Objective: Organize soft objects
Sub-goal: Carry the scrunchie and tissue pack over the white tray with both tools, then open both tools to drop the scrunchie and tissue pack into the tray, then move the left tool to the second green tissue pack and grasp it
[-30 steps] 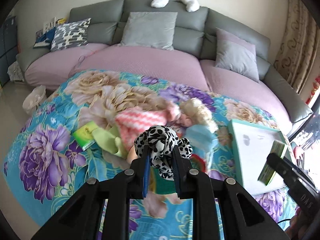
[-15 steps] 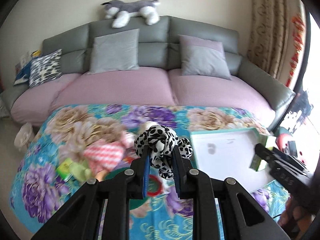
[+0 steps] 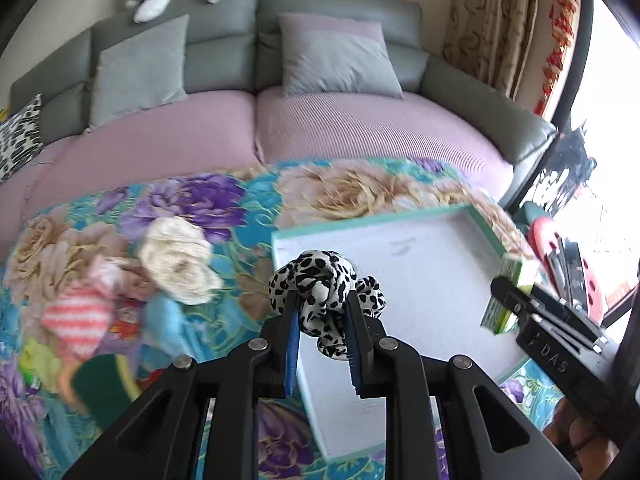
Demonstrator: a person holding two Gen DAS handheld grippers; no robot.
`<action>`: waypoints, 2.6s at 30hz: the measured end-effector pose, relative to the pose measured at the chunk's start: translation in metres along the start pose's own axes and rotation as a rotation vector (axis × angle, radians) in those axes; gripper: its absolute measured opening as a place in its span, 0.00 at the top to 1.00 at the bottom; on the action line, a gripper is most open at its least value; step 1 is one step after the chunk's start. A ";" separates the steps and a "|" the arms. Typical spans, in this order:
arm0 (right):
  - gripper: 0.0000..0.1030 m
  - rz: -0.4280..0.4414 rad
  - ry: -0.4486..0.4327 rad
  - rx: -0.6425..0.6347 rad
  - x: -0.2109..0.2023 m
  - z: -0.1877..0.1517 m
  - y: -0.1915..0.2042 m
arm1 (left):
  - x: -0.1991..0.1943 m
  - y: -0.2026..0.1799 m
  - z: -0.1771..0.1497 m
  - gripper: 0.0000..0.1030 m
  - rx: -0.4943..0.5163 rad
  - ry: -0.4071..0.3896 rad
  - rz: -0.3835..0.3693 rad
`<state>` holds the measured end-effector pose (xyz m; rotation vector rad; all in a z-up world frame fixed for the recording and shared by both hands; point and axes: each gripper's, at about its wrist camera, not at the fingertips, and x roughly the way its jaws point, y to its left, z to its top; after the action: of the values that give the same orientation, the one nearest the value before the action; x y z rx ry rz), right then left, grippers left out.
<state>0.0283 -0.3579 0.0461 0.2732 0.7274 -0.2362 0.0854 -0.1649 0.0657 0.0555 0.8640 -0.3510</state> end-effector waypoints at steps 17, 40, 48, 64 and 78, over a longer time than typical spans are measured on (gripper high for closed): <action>0.51 -0.065 -0.036 -0.019 0.039 -0.003 -0.007 | 0.057 -0.006 0.001 0.79 -0.013 -0.082 -0.006; 0.48 -0.127 0.039 -0.042 0.053 -0.003 -0.011 | 0.088 -0.011 -0.007 0.57 -0.009 -0.027 -0.020; 0.16 -0.161 0.035 -0.046 0.044 0.004 -0.011 | 0.073 -0.004 0.003 0.26 -0.023 -0.033 -0.013; 0.00 -0.147 0.133 -0.094 0.041 -0.003 -0.004 | 0.048 0.045 -0.001 0.05 -0.122 -0.028 0.165; 0.00 -0.105 0.155 -0.136 0.028 -0.015 0.019 | 0.028 0.084 -0.025 0.04 -0.204 -0.009 0.226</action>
<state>0.0458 -0.3383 0.0194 0.1250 0.9083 -0.2664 0.1112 -0.0890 0.0205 -0.0373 0.8706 -0.0507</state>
